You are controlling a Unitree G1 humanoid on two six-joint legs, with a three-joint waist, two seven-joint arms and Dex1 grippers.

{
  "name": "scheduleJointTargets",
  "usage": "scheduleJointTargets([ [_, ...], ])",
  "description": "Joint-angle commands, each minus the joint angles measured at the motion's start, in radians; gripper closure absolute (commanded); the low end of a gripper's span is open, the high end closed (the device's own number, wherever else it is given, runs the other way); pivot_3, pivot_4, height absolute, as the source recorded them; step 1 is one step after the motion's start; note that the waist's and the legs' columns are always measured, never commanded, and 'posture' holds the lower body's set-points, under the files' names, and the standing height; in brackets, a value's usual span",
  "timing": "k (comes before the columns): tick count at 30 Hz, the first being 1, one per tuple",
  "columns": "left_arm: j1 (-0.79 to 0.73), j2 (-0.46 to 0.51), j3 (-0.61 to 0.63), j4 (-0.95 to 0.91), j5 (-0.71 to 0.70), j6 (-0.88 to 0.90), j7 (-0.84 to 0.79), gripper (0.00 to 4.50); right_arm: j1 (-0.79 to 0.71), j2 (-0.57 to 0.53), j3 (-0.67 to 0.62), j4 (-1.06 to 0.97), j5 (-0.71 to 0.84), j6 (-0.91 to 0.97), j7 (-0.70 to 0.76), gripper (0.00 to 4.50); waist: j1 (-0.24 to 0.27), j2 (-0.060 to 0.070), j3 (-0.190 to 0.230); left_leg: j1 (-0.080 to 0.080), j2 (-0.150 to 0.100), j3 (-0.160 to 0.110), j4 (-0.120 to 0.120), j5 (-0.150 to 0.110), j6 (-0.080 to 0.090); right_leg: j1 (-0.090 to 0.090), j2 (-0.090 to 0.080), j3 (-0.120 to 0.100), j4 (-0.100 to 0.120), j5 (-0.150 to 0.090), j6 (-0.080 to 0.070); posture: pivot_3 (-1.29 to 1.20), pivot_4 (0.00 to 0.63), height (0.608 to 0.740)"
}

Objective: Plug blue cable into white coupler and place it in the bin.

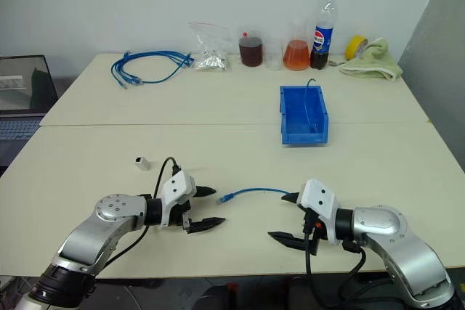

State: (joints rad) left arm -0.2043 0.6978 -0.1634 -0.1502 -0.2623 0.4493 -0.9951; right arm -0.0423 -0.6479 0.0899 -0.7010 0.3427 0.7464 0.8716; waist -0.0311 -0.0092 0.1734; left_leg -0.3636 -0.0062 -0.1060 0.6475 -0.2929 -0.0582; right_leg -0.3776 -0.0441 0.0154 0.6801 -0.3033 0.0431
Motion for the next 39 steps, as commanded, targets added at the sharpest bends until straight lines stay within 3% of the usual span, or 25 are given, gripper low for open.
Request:
scheduleJointTargets([
  [1,-0.026,-0.010,-0.025,0.035,0.026,0.021,0.011,0.00,0.016,-0.009,-0.010,-0.049,0.027,-0.002,-0.025,0.04,0.001,0.000,0.000,0.000,0.000,0.000,0.000,0.000,0.000,0.000,0.000,0.000,0.000,0.000,0.000,0.00,0.150,0.740],
  [5,-0.049,-0.016,-0.057,0.057,0.035,0.044,-0.001,0.44,0.028,-0.015,-0.012,-0.058,0.031,-0.006,-0.048,0.00,0.002,0.000,0.000,0.000,0.000,0.000,0.001,0.000,0.000,0.001,0.000,0.000,0.000,0.000,0.000,0.00,0.150,0.740],
  [24,0.037,0.012,-0.137,-0.064,0.056,0.092,-0.025,4.28,0.008,-0.028,-0.020,-0.041,0.043,-0.046,-0.102,0.00,0.002,0.000,-0.001,0.002,0.000,0.000,0.000,0.000,0.000,0.003,-0.001,0.000,-0.002,0.000,0.000,0.00,0.150,0.740],
  [31,0.041,-0.014,-0.107,-0.058,0.062,0.046,0.016,4.28,0.037,-0.027,-0.029,-0.049,0.080,-0.037,-0.094,0.00,0.003,0.000,-0.001,0.002,0.000,0.000,0.000,0.000,0.000,0.004,-0.001,0.000,-0.002,0.000,0.000,0.00,0.150,0.740],
  [39,-0.038,-0.066,-0.015,-0.029,-0.037,0.049,0.007,4.28,0.048,0.027,-0.154,-0.060,0.335,0.072,-0.098,0.00,0.005,0.000,-0.001,0.002,-0.001,-0.001,0.001,0.000,0.000,0.004,-0.001,-0.001,-0.002,0.000,0.000,0.00,0.150,0.740],
])
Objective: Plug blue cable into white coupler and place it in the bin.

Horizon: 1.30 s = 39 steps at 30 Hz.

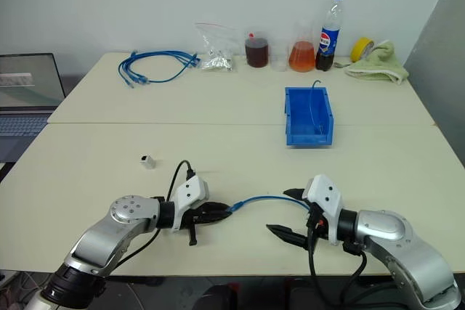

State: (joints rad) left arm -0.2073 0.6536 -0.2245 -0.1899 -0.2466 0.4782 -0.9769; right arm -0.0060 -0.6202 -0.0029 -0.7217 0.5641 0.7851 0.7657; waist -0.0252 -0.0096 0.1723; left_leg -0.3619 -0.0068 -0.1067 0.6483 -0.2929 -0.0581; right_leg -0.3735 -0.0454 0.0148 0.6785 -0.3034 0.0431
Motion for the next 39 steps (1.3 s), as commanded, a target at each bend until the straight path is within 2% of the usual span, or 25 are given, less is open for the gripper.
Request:
scheduleJointTargets([
  [1,-0.045,-0.028,0.054,0.012,-0.067,0.021,-0.016,4.28,0.020,-0.004,-0.066,-0.040,0.122,0.029,0.007,0.00,-0.001,-0.001,0.001,0.000,0.000,0.000,0.000,0.000,0.000,0.000,0.000,0.000,0.000,0.000,0.000,0.00,0.150,0.740],
  [3,-0.060,-0.048,0.083,0.004,-0.117,0.054,-0.016,4.28,0.047,-0.014,-0.073,-0.043,0.160,0.045,0.009,0.00,-0.001,-0.001,0.001,-0.001,0.000,0.000,0.000,0.000,0.000,-0.001,0.000,-0.001,0.000,0.000,0.000,0.00,0.150,0.740],
  [6,-0.094,-0.072,0.115,-0.013,-0.184,0.109,-0.021,4.28,0.106,-0.006,-0.028,-0.029,0.123,-0.027,0.027,0.00,-0.002,-0.002,0.001,-0.001,0.000,0.000,0.000,0.000,0.000,-0.001,0.000,0.000,0.000,0.000,0.000,0.00,0.150,0.740],
  [10,-0.108,-0.071,0.134,-0.043,-0.243,0.155,-0.032,4.28,0.109,0.021,0.010,0.007,0.103,-0.079,0.016,0.00,-0.008,-0.002,0.001,-0.001,0.000,0.000,0.000,0.000,0.000,-0.001,0.000,0.000,0.000,0.000,0.000,0.00,0.150,0.740],
  [14,-0.122,-0.042,0.175,-0.109,-0.367,0.256,-0.069,4.28,0.034,0.080,-0.007,0.091,0.166,-0.034,-0.027,0.00,-0.010,-0.003,0.002,0.000,0.001,0.000,0.000,0.000,0.000,-0.001,0.002,0.000,0.000,0.000,0.000,0.00,0.150,0.740],
  [19,-0.149,-0.037,0.197,-0.127,-0.442,0.307,-0.069,4.28,-0.053,0.146,-0.042,0.162,0.298,0.028,-0.062,0.00,-0.006,-0.003,0.002,-0.001,0.001,0.000,0.000,0.000,0.000,-0.002,0.002,0.000,0.001,0.000,0.000,0.00,0.150,0.740],
  [27,-0.176,-0.047,0.224,-0.135,-0.541,0.386,-0.042,4.28,-0.145,0.200,-0.035,0.201,0.368,0.040,-0.095,0.00,-0.007,-0.003,0.002,-0.001,0.001,0.000,0.000,0.000,0.000,-0.002,0.001,0.001,0.000,0.000,0.000,0.00,0.150,0.740],
  [39,-0.168,-0.018,0.212,-0.139,-0.564,0.402,-0.051,4.28,-0.205,0.235,0.016,0.254,0.365,0.041,-0.086,0.00,-0.007,-0.003,0.002,-0.001,0.001,0.000,-0.001,0.000,0.000,-0.004,0.002,0.002,0.000,0.000,0.000,0.00,0.150,0.740],
])
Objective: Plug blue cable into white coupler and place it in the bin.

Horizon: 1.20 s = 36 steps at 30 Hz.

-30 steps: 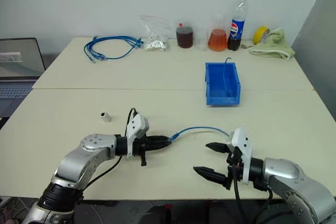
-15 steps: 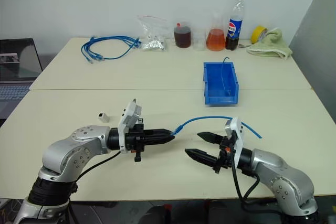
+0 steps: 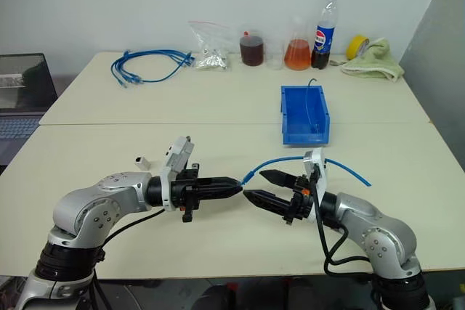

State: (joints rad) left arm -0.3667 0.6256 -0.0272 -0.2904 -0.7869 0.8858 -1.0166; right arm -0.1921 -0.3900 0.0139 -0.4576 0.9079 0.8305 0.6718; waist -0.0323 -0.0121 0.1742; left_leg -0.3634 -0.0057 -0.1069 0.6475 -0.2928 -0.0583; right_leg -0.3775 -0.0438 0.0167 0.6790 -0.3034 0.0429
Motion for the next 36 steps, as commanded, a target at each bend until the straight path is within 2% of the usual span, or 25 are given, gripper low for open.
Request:
scheduleJointTargets([
  [1,-0.008,0.011,0.014,-0.039,-0.024,-0.006,-0.013,4.28,-0.022,0.005,0.001,-0.006,0.023,-0.003,0.009,0.00,0.000,0.000,0.000,0.000,0.000,0.000,0.000,0.000,0.000,0.000,0.000,0.000,0.000,0.000,0.000,0.00,0.150,0.740],
  [13,-0.003,0.010,0.009,-0.055,-0.039,-0.003,-0.019,4.28,-0.064,0.014,0.011,0.037,0.049,0.013,0.033,0.00,0.000,0.000,0.000,0.000,0.000,0.000,0.000,0.000,0.000,-0.001,0.000,0.000,0.000,0.000,0.000,0.00,0.150,0.740],
  [19,-0.003,0.016,0.011,-0.062,-0.054,0.007,-0.015,4.28,-0.076,0.023,0.011,0.049,0.052,0.016,0.040,1.23,0.000,0.000,0.000,0.000,0.000,0.000,0.000,0.000,0.000,-0.001,0.000,0.000,0.000,0.000,0.000,0.00,0.150,0.740],
  [23,-0.007,0.016,0.011,-0.066,-0.064,0.017,-0.009,4.28,-0.077,0.022,0.011,0.051,0.057,0.021,0.045,2.32,0.000,0.000,0.000,0.000,0.000,0.000,0.000,0.000,0.000,-0.001,0.000,0.000,0.000,0.000,0.000,0.00,0.150,0.740],
  [31,-0.004,0.038,-0.007,-0.065,-0.047,0.015,-0.031,4.28,-0.072,0.013,0.001,0.045,0.069,0.031,0.049,4.08,0.000,0.000,0.000,0.000,0.000,0.000,-0.001,0.000,0.000,-0.001,0.000,0.000,0.000,0.000,0.000,0.00,0.150,0.740],
  [33,-0.002,0.043,-0.011,-0.063,-0.041,0.007,-0.039,4.28,-0.071,0.009,-0.001,0.043,0.074,0.035,0.051,4.35,0.000,0.000,0.000,-0.001,0.000,0.000,-0.001,0.000,0.000,-0.001,0.000,0.000,0.000,0.000,0.000,0.00,0.150,0.740],
  [36,0.000,0.047,-0.016,-0.061,-0.033,-0.005,-0.049,4.29,-0.070,0.006,-0.002,0.042,0.081,0.039,0.051,4.37,0.000,0.000,0.000,-0.001,0.000,0.000,-0.001,0.000,0.000,-0.001,0.000,0.000,0.000,0.000,0.000,0.00,0.150,0.740],
])
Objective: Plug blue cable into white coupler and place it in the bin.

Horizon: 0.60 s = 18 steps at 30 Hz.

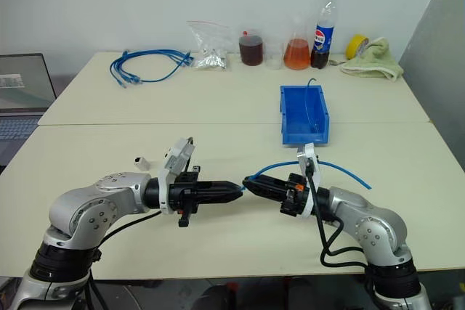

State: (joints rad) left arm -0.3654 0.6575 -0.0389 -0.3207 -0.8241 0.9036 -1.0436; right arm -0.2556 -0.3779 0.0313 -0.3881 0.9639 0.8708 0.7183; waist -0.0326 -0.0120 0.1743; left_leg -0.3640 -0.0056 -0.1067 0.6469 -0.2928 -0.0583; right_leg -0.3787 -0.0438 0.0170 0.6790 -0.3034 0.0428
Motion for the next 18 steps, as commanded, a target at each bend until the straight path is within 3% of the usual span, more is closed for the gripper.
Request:
scheduleJointTargets([
  [1,0.001,0.018,-0.014,-0.030,0.017,-0.038,-0.032,4.29,-0.006,-0.007,-0.019,-0.027,0.026,-0.001,0.005,4.37,0.000,0.000,0.000,0.000,0.000,0.000,0.000,0.000,0.000,0.000,0.000,0.000,0.000,0.000,0.000,0.00,0.150,0.740],
  [7,0.006,0.018,-0.033,-0.022,0.038,-0.068,-0.040,4.29,-0.005,-0.009,-0.021,-0.032,0.030,0.004,0.005,4.37,0.000,0.000,0.000,0.000,0.000,0.000,0.000,0.000,0.000,0.000,0.000,0.000,0.000,0.000,0.000,0.00,0.150,0.740],
  [9,0.003,0.019,-0.037,-0.016,0.034,-0.057,-0.043,3.58,-0.006,-0.010,-0.021,-0.032,0.029,0.003,0.005,4.38,0.000,0.000,0.000,0.000,0.000,0.000,0.000,0.000,0.000,0.000,0.000,0.000,0.000,0.000,0.000,0.00,0.150,0.740],
  [18,0.053,0.052,-0.031,0.007,0.058,-0.101,-0.096,1.84,-0.011,-0.011,-0.021,-0.023,0.009,-0.011,0.008,4.39,0.000,0.000,0.000,0.000,0.000,0.000,0.000,0.000,0.000,0.000,0.000,0.000,0.000,0.000,0.000,0.00,0.150,0.740],
])
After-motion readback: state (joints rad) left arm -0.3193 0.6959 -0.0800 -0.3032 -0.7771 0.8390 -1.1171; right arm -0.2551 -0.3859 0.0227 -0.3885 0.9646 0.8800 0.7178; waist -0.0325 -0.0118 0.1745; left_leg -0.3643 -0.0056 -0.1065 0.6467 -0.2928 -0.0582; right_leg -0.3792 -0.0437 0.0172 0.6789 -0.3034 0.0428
